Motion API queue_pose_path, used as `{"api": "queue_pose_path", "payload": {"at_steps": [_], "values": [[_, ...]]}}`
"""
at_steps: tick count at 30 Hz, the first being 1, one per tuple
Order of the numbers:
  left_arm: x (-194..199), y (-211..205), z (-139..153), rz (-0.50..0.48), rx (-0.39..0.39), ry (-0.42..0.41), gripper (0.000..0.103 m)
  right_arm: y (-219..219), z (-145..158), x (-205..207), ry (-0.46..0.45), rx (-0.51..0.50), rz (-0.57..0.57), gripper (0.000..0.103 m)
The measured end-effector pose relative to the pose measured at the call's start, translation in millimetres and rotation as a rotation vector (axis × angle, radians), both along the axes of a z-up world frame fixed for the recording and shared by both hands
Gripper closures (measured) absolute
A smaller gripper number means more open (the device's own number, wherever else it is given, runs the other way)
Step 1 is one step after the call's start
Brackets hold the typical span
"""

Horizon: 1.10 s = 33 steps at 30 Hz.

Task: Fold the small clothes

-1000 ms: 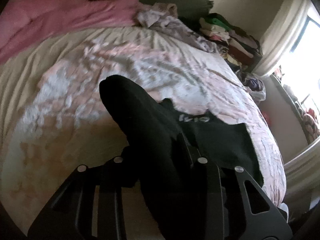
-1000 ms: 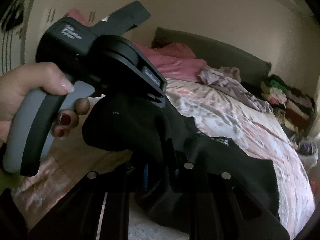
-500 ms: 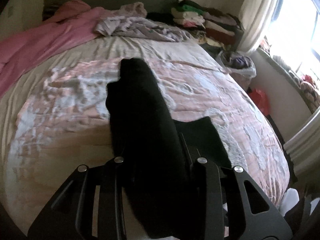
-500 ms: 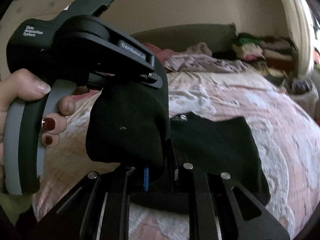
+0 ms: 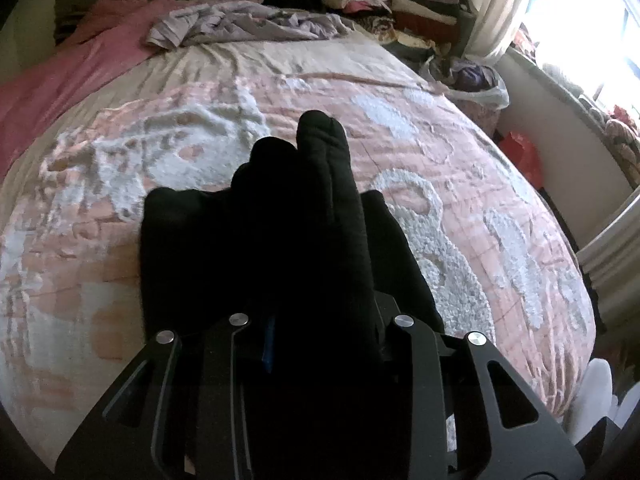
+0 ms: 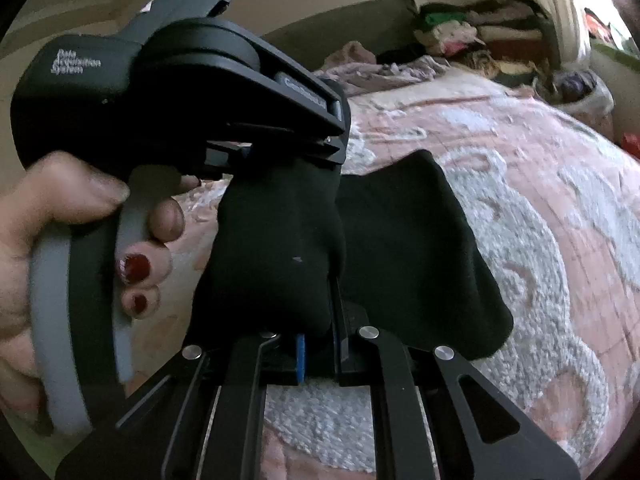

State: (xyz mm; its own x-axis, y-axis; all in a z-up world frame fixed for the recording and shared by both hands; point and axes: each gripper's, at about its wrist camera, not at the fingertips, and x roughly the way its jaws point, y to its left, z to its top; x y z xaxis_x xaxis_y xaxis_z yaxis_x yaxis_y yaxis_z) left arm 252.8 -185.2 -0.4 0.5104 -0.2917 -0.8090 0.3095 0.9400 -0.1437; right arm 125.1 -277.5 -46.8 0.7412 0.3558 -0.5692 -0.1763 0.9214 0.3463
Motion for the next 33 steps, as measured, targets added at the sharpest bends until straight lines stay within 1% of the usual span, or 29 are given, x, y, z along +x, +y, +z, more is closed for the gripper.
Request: {"api": "queue_pose_path", "payload": {"at_steps": [2, 3, 4, 5, 6, 7, 9, 10, 12, 14, 16, 17, 18, 19, 21, 22, 24, 27, 29, 31, 33], "values": [[2, -5, -4, -0.003, 0.000, 0.009, 0.079, -6, -3, 0, 0.016, 0.022, -0.009, 0.095], [4, -7, -6, -0.006, -0.014, 0.017, 0.076, -9, -4, 1, 0.022, 0.032, -0.013, 0.095], [4, -7, -7, -0.009, -0.029, 0.028, 0.069, -12, -7, 1, 0.033, 0.048, -0.017, 0.095], [4, -5, -6, -0.012, -0.057, 0.039, 0.066, -14, -8, 2, 0.040, 0.058, -0.019, 0.093], [3, -3, -4, -0.014, -0.081, 0.038, 0.055, -17, -10, 3, 0.049, 0.068, -0.019, 0.091], [1, 0, -2, -0.017, -0.109, 0.035, 0.047, -18, -12, 2, 0.062, 0.075, -0.025, 0.091], [-4, 9, 6, -0.008, -0.153, 0.019, 0.046, -23, -16, 2, 0.081, 0.081, -0.043, 0.085], [-7, 16, 9, -0.001, -0.168, 0.007, 0.046, -26, -17, 1, 0.092, 0.091, -0.049, 0.083], [-12, 31, 15, 0.016, -0.186, -0.020, 0.046, -35, -20, 0, 0.115, 0.129, -0.065, 0.077], [-18, 50, 17, 0.056, -0.160, -0.060, 0.046, -40, -19, -3, 0.120, 0.150, -0.071, 0.073], [-21, 68, 13, 0.091, -0.139, -0.074, 0.046, -45, -17, -6, 0.119, 0.172, -0.065, 0.070], [-23, 75, 9, 0.110, -0.124, -0.078, 0.046, -47, -16, -7, 0.117, 0.190, -0.062, 0.065], [-26, 85, 3, 0.129, -0.095, -0.084, 0.046, -49, -14, -7, 0.113, 0.208, -0.054, 0.051], [-28, 91, -2, 0.141, -0.071, -0.088, 0.046, -50, -12, -6, 0.113, 0.220, -0.038, 0.043], [-31, 102, -15, 0.153, -0.037, -0.075, 0.046, -52, -6, -8, 0.102, 0.250, -0.013, 0.032], [-31, 105, -20, 0.154, -0.032, -0.065, 0.046, -52, -3, -7, 0.105, 0.267, 0.012, 0.029], [-32, 108, -32, 0.139, -0.032, -0.036, 0.046, -53, 2, -6, 0.110, 0.283, 0.030, 0.026], [-36, 105, -37, 0.125, -0.030, -0.048, 0.046, -53, 6, 8, 0.151, 0.275, 0.061, 0.019], [-39, 103, -37, 0.121, -0.026, -0.060, 0.046, -52, 5, 22, 0.181, 0.249, 0.069, 0.019], [-42, 101, -37, 0.113, -0.026, -0.067, 0.046, -53, 2, 36, 0.204, 0.266, 0.081, 0.018], [-44, 97, -37, 0.108, -0.009, -0.083, 0.046, -50, -5, 51, 0.241, 0.283, 0.105, 0.017]]}}
